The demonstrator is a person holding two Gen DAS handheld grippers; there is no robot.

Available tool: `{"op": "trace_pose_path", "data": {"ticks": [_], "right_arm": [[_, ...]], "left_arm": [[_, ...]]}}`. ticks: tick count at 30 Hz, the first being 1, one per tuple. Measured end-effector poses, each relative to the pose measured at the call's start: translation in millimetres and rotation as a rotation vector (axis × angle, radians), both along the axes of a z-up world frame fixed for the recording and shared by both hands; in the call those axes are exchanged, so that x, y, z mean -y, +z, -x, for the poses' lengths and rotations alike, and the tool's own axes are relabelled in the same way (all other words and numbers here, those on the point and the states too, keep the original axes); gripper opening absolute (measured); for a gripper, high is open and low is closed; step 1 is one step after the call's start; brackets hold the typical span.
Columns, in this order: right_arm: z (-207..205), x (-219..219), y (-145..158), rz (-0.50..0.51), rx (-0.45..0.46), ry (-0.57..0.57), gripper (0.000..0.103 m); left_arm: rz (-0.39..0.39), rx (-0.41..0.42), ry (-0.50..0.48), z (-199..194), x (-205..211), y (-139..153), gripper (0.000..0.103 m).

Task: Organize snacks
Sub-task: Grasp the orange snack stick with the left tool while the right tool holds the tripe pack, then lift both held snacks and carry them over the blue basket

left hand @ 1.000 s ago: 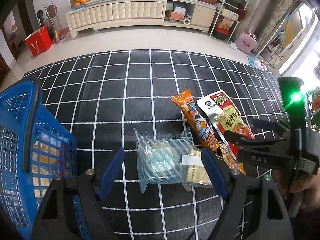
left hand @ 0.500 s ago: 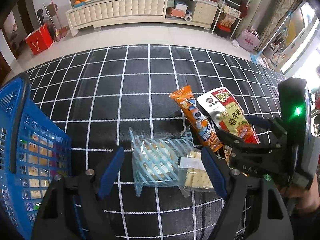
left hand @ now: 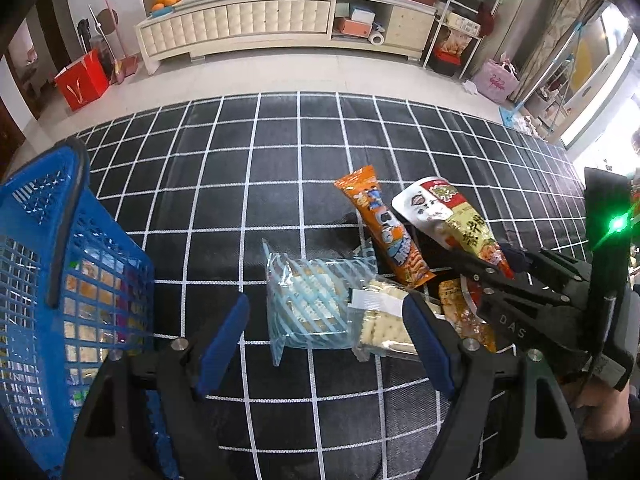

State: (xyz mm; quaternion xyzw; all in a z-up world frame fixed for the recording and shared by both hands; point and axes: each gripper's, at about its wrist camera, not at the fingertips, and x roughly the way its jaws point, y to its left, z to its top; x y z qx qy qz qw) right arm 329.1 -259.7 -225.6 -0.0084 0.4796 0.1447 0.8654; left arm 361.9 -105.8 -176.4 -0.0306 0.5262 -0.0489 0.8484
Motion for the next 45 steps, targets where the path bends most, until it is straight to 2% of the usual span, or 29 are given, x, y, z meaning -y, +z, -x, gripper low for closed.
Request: {"op": "trace_pose_path", "data": {"ticks": [5,12,18,25,29,33,36,38,41,45], "right_arm": [[21,17,17,0.008,0.056,-0.040,0.040],[5,49,26,-0.071,0.052,-0.091,0.040],[-4,60,20,-0.086,0.034,-0.121,0.040],[-6,62,13,-0.092,0.005,-0.114,0.041],[-8,62,14,-0.091,0.007,-0.119,0.041],[-7,62,14,-0.085,0.007,-0.117,0.041],[-6,60,14,-0.082,0.008,-0.114,0.041],[-5,59,15,-0.082,0.010,-0.112,0.041],[-4,58,16,-0.082,0.012,-0.111,0.041],[-3,58,20,-0.078,0.017,-0.117,0.041]], "left_arm": [[-0.002,0.010,-0.011,2,8,9,0.078],[-0.037,0.011,-0.062,-5,34,13,0.078],[-0.023,-0.046,-0.061,-34,54,-1,0.078],[-0.036,-0.090,-0.065,-63,70,-22,0.070],[-0.005,-0.133,-0.036,-85,66,-37,0.058],[-0.010,-0.164,-0.043,-98,70,-47,0.056],[-0.035,-0.163,-0.058,-101,74,-50,0.041],[-0.021,-0.168,-0.067,-99,78,-52,0.023],[0.010,-0.158,-0.071,-94,79,-48,0.017],[0.006,-0.125,-0.080,-86,82,-38,0.015]]}}
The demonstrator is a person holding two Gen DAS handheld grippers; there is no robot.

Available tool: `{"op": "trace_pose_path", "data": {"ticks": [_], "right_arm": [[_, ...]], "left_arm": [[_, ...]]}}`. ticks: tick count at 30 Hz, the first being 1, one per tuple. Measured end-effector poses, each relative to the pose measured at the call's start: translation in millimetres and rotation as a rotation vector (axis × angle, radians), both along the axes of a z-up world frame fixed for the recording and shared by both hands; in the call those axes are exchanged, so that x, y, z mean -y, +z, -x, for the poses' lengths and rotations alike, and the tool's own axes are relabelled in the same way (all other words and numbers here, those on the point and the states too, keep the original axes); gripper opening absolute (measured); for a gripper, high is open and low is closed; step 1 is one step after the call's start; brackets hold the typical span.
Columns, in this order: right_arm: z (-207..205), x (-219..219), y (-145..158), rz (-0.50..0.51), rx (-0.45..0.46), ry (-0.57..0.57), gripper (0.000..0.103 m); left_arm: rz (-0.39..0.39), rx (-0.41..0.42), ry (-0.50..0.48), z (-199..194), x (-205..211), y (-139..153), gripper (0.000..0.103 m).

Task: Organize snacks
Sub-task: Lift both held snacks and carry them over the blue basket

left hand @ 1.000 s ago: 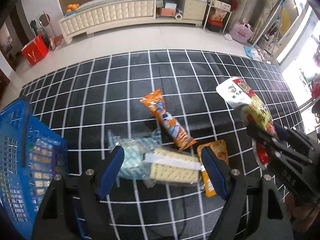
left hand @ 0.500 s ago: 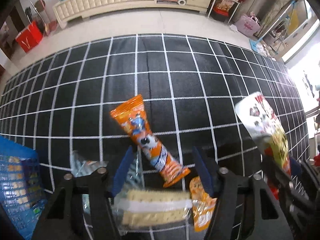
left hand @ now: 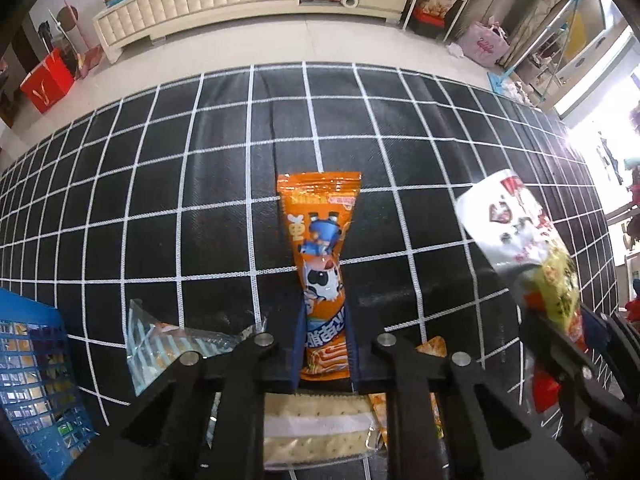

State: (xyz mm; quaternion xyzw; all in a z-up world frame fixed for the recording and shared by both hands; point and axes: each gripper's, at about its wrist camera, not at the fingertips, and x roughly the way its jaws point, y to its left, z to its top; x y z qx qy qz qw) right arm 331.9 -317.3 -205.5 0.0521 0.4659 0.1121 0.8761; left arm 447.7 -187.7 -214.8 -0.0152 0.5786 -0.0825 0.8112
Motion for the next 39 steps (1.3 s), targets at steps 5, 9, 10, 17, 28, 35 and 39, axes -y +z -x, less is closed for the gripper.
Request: {"op": "trace_pose_path", "data": {"ticks": [5,9,10,17,28,35,39], "right_arm": [[9,-8,13,-0.012,0.017,0.004,0.041],[25,-17,31,0.004,0.047,0.015,0.041],[32,-20,37,0.015,0.057,0.022,0.041],[62,-32,81,0.057,0.123,0.040,0.041],[99,-79,127,0.077,0.189,0.092,0.041],[115,-133,145,0.102,0.223,0.169,0.041],[124,-163,151,0.120,0.241,0.219,0.041]], "left_arm": [[0.007,0.046,-0.015,13,-7,19,0.015],[0.010,0.071,-0.035,32,-13,37,0.015],[0.005,0.083,-0.042,38,-14,42,0.015],[0.027,0.153,-0.056,73,-42,85,0.015],[0.064,0.278,-0.061,140,-99,149,0.015],[0.084,0.353,-0.020,180,-157,186,0.015],[0.065,0.384,0.015,198,-200,198,0.015]]}}
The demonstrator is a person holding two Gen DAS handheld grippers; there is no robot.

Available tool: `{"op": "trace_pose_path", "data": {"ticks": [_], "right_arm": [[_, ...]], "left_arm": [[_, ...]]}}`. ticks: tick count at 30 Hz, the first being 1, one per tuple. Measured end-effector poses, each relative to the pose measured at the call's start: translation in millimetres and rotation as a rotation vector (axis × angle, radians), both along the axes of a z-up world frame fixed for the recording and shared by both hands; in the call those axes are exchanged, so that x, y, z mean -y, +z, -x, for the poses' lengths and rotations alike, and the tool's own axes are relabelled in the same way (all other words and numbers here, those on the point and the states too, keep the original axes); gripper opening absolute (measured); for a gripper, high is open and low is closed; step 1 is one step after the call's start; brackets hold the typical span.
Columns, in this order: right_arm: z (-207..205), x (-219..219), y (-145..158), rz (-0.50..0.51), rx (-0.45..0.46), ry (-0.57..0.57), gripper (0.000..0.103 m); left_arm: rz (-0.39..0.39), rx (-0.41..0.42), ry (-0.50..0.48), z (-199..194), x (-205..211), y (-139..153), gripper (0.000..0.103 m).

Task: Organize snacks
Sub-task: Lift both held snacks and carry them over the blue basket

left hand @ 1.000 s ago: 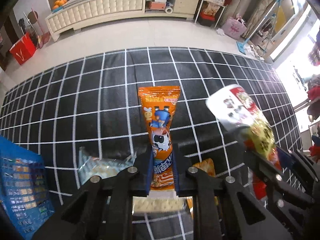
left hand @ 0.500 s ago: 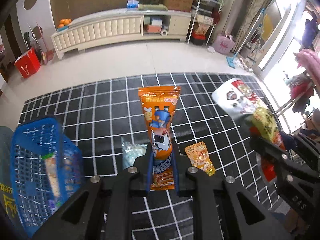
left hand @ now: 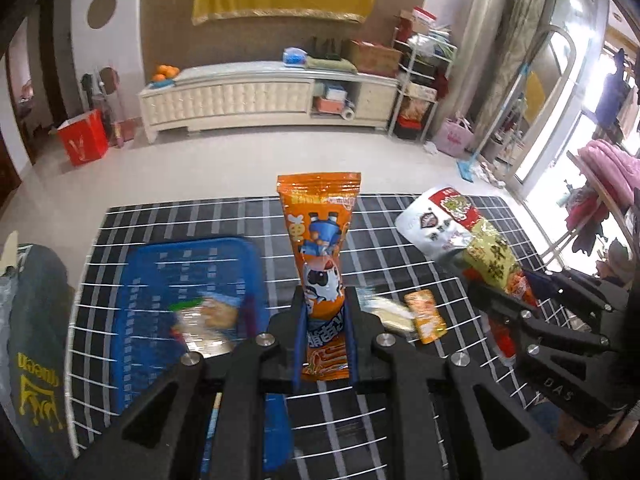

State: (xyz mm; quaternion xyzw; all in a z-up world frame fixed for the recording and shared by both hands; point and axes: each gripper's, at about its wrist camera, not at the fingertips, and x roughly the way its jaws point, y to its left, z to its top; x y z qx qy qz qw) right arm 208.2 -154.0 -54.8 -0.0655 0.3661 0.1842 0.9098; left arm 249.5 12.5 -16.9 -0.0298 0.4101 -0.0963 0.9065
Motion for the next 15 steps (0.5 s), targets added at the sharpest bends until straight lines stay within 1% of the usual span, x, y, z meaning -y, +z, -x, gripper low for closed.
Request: {"op": "trace_pose_path", "data": {"ticks": [3,7,11,15], "right_arm": [[1,-20,0,0.009,-0.005,0.034,0.041],[-1,-48,-1,-0.008,-0.027,0.079,0.041],[0,-82,-9,0.021,-0.040,0.112,0.041],[-6,-116,-20,0.060,-0.063,0.146,0.041]], "left_arm": [[-0.022,0.018,0.036,14,-29,8,0.015],[-0.031,0.034,0.079,32,-70,14,0.015],[-0.034,0.034,0.112,44,-106,15,0.015],[-0.049,0.033,0.135,49,-130,11,0.015]]}}
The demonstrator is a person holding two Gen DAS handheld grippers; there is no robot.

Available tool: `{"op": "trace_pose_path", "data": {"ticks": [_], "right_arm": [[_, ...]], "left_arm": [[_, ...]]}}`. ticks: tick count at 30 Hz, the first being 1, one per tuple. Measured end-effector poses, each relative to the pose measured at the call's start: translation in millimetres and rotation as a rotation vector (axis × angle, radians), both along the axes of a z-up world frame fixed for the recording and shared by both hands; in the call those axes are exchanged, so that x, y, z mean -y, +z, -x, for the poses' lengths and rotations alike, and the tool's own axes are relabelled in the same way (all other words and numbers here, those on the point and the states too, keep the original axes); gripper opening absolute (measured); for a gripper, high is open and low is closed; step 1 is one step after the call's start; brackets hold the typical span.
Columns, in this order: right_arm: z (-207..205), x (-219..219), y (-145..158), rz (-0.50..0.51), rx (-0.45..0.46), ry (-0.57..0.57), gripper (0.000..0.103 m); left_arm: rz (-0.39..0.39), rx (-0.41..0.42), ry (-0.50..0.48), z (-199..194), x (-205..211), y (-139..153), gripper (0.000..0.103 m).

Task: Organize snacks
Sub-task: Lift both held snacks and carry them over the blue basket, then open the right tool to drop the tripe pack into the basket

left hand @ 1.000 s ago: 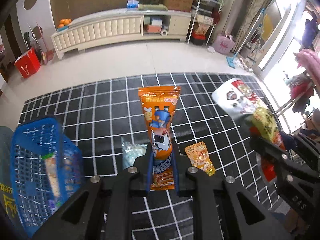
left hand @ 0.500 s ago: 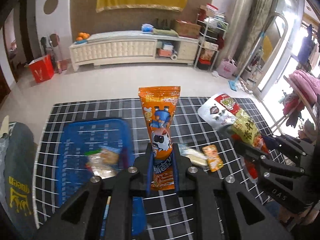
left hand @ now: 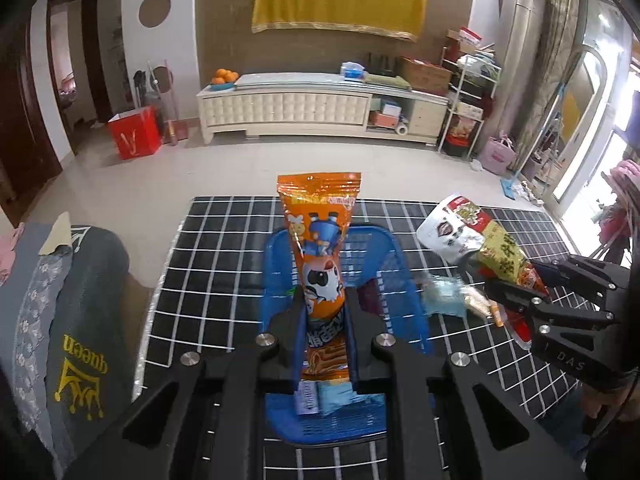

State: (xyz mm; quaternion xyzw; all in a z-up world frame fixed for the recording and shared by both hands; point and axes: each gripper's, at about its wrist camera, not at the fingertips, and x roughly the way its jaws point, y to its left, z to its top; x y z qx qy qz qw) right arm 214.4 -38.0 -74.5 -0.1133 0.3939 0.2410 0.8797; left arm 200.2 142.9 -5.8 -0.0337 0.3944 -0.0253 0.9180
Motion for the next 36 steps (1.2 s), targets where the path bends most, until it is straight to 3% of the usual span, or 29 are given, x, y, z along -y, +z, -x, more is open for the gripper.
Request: {"op": "trace_pose_path", "data": {"ticks": [9,25,29,33,36], "right_arm": [[-31,-59,-45,0.124,-0.102,0.076,0.041],[-100,-105,-126,0.288,-0.268,0.211,0.042],[-101,-115,-138,0.356,-0.292,0.278,0.055],[-82,-120,-136,0.435,-0.182,0.306,0.069],[-71,-115,-129,0.431,-0.165,0.304,0.090]], "left_arm": [[0.032,-0.044,0.020,-2,-33,-25,0.015],[0.084,-0.146,-0.027,-46,-49,-73,0.015],[0.090,-0.154,-0.033,-55,-45,-78,0.015],[0.081,-0.157,-0.051,-57,-36,-79,0.015],[0.071,-0.164,-0.054,-56,-31,-80,0.015]]}}
